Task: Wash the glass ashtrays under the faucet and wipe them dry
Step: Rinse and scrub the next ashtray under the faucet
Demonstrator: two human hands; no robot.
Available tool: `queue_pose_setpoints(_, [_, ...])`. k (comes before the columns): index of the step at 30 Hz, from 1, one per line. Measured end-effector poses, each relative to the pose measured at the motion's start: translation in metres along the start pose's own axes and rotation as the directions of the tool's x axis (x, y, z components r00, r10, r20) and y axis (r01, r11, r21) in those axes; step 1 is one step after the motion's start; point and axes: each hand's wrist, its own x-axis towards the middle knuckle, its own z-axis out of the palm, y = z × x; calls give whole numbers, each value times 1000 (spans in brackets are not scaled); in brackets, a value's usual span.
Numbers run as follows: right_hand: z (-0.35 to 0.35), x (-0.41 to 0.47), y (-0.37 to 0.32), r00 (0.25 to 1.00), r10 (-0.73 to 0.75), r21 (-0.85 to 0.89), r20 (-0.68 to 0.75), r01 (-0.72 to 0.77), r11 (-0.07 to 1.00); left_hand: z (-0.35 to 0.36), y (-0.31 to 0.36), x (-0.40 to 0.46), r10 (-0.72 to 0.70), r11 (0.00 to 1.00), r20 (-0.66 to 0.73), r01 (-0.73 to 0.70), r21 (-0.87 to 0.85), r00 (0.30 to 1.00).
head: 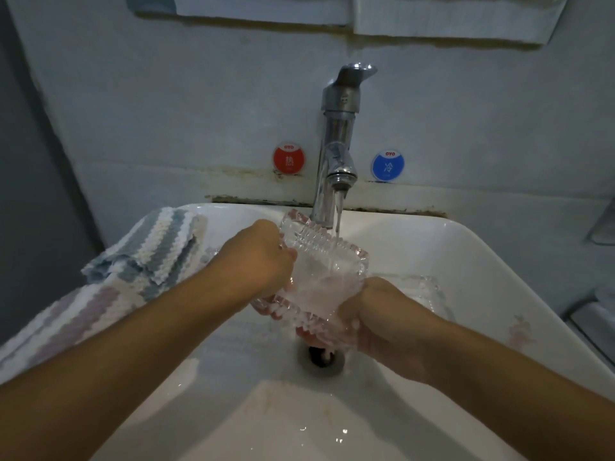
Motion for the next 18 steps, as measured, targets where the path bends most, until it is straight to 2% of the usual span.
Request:
queue_pose_setpoints(3, [-1,4,6,978,-78,-209,-192,37,977,0,1,-2,4,1000,8,-4,-13,1000])
queue_pose_setpoints(8, [14,-10,0,917,-137,-319,-376,11,948,19,1,-13,2,991,-37,-7,-130,999])
queue_pose_setpoints(11, [11,-12,-2,921,-173,-362,-350,38,931,31,4,-19,-9,980,-88,-9,-200,996])
queue_pose_setpoints(14, [8,-14,-5,902,-264,-472,-341,79,878,37,3,-20,-29,957,-71,7,-292,997])
queue_pose_setpoints(18, [4,-10,-6,859,-319,-413,-399,143,899,41,0,-17,-55,929,-43,35,-368,998])
